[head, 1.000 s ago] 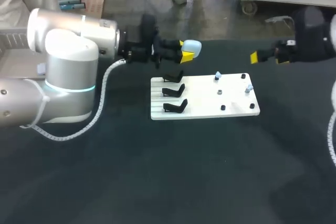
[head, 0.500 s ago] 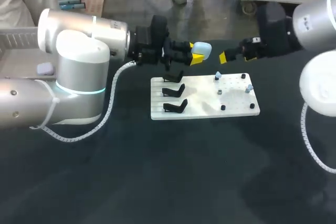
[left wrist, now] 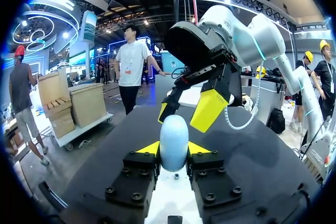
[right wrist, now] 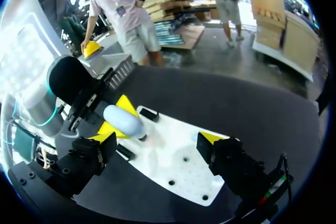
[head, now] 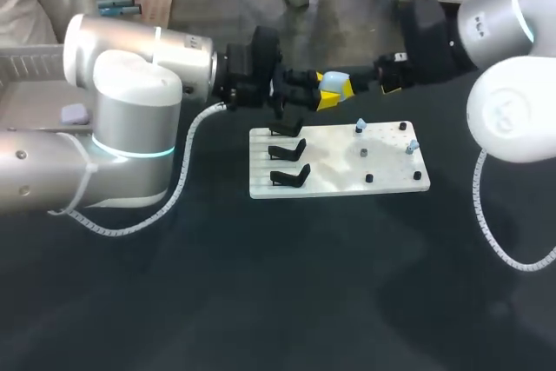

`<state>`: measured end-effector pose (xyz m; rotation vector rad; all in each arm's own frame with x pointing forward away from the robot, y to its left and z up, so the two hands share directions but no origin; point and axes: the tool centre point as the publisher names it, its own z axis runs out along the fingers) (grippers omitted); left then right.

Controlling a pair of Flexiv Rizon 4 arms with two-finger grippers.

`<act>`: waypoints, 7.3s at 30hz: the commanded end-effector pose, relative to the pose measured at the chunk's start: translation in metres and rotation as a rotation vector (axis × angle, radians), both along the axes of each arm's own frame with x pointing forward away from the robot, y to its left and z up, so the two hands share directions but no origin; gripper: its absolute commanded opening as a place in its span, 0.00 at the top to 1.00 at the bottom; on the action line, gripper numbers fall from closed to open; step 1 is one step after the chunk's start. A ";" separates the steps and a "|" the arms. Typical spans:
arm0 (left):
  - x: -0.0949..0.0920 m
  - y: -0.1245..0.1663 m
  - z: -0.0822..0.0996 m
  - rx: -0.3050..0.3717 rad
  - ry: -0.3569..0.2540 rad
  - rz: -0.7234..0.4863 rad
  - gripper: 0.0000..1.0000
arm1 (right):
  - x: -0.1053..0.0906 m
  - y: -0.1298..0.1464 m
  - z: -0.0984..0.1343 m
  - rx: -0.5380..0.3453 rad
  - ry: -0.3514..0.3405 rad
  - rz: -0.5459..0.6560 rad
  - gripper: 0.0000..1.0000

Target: Pick up each earbud case from the left stands, insert the matching earbuds, close the lid, and place the case in the box.

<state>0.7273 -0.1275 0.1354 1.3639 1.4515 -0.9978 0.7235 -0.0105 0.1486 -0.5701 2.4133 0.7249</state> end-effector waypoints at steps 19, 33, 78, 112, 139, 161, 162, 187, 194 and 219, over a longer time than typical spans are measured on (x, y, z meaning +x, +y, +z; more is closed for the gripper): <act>-0.005 0.027 0.009 -0.235 -0.023 0.004 1.00 | -0.002 -0.038 0.012 -0.108 -0.057 -0.095 0.00; -0.006 0.037 0.026 -0.261 -0.049 -0.031 1.00 | -0.019 -0.086 -0.021 -0.340 0.052 -0.194 0.00; -0.002 0.036 0.025 -0.252 0.000 -0.052 1.00 | -0.043 -0.091 -0.064 -0.621 0.173 -0.132 0.00; -0.002 0.036 0.025 -0.252 0.000 -0.052 1.00 | -0.023 -0.097 -0.109 -0.644 0.225 -0.101 0.47; -0.002 0.036 0.025 -0.252 0.000 -0.052 1.00 | -0.018 -0.095 -0.117 -0.641 0.241 -0.122 0.58; -0.002 0.036 0.025 -0.252 0.000 -0.052 1.00 | -0.013 -0.094 -0.120 -0.641 0.249 -0.132 0.74; -0.002 0.036 0.025 -0.252 0.000 -0.052 1.00 | -0.013 -0.094 -0.120 -0.642 0.250 -0.131 0.75; -0.002 0.036 0.025 -0.252 0.000 -0.052 1.00 | -0.042 -0.082 -0.048 -0.702 0.241 -0.110 1.00; -0.002 0.036 0.025 -0.252 0.000 -0.052 1.00 | -0.059 -0.062 -0.013 -0.701 0.269 -0.087 1.00; -0.002 0.036 0.025 -0.252 0.000 -0.052 1.00 | -0.076 -0.031 0.033 -0.718 0.267 -0.061 1.00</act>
